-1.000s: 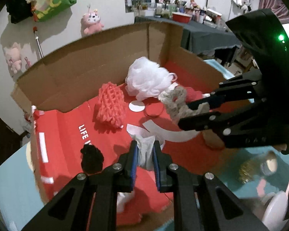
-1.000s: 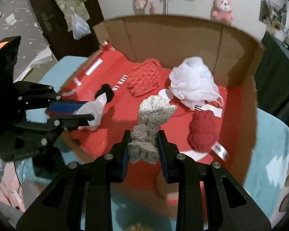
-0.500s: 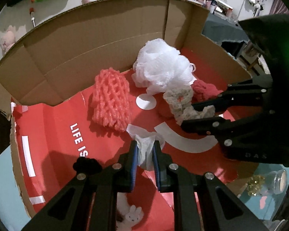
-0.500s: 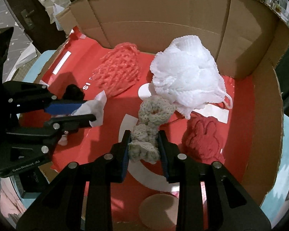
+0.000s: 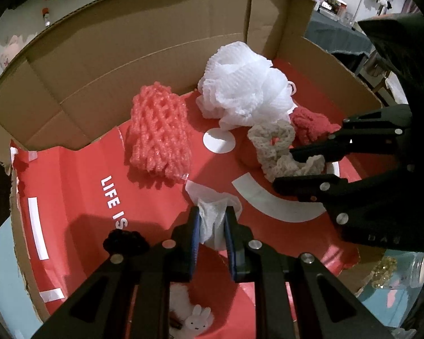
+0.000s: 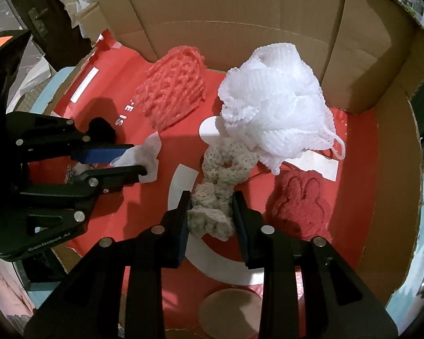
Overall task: Organize soft objects
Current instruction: 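Lower the tissue and scrunchie into the box and open both tools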
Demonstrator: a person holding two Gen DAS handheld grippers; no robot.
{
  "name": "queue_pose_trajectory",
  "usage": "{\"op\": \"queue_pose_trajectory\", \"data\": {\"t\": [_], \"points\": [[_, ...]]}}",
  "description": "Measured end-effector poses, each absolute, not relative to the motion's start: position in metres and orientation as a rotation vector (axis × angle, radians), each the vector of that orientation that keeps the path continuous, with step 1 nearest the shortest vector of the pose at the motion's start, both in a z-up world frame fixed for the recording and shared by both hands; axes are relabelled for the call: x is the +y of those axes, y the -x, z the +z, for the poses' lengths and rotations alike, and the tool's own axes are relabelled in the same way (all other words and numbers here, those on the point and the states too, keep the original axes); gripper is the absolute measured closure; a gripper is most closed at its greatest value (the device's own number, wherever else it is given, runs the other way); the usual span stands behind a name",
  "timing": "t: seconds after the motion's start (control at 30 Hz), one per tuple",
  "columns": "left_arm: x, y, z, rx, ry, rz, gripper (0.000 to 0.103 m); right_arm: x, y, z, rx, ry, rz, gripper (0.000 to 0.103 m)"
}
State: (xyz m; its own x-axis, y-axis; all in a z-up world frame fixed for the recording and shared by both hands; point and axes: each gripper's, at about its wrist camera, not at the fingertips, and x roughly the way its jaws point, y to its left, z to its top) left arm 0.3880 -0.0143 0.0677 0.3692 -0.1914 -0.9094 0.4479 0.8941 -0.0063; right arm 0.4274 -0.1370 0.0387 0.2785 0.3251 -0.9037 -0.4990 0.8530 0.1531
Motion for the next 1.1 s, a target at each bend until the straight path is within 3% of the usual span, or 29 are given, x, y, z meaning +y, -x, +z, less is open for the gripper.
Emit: {"op": "queue_pose_trajectory", "data": {"t": [0.37, 0.43, 0.47, 0.5, 0.63, 0.77, 1.03, 1.1], "points": [[-0.029, -0.396, 0.062, 1.13, -0.266, -0.415, 0.078, -0.133, -0.426, 0.039, 1.167, 0.184, 0.55, 0.071], [-0.03, -0.396, 0.063, 1.13, -0.27, -0.413, 0.076, -0.133, -0.427, 0.038, 1.165, 0.186, 0.549, 0.066], [-0.03, -0.395, 0.063, 1.13, -0.271, -0.414, 0.076, -0.134, -0.426, 0.038, 1.158, 0.189, 0.545, 0.056], [-0.03, -0.395, 0.064, 1.128, -0.27, -0.414, 0.075, -0.134, -0.425, 0.038, 1.15, 0.192, 0.545, 0.052], [-0.028, -0.392, 0.069, 1.11, -0.253, -0.405, 0.059, -0.132, -0.422, 0.04, 1.138, 0.2, 0.54, 0.052], [-0.021, -0.384, 0.082, 1.089, -0.224, -0.393, 0.054, -0.132, -0.42, 0.048, 1.126, 0.183, 0.539, 0.051], [0.0, -0.345, 0.13, 0.967, -0.128, -0.368, 0.033, -0.15, -0.39, 0.09, 1.046, 0.136, 0.513, 0.041], [0.003, -0.33, 0.144, 0.928, -0.111, -0.365, 0.028, -0.155, -0.377, 0.105, 1.015, 0.125, 0.499, 0.033]]}}
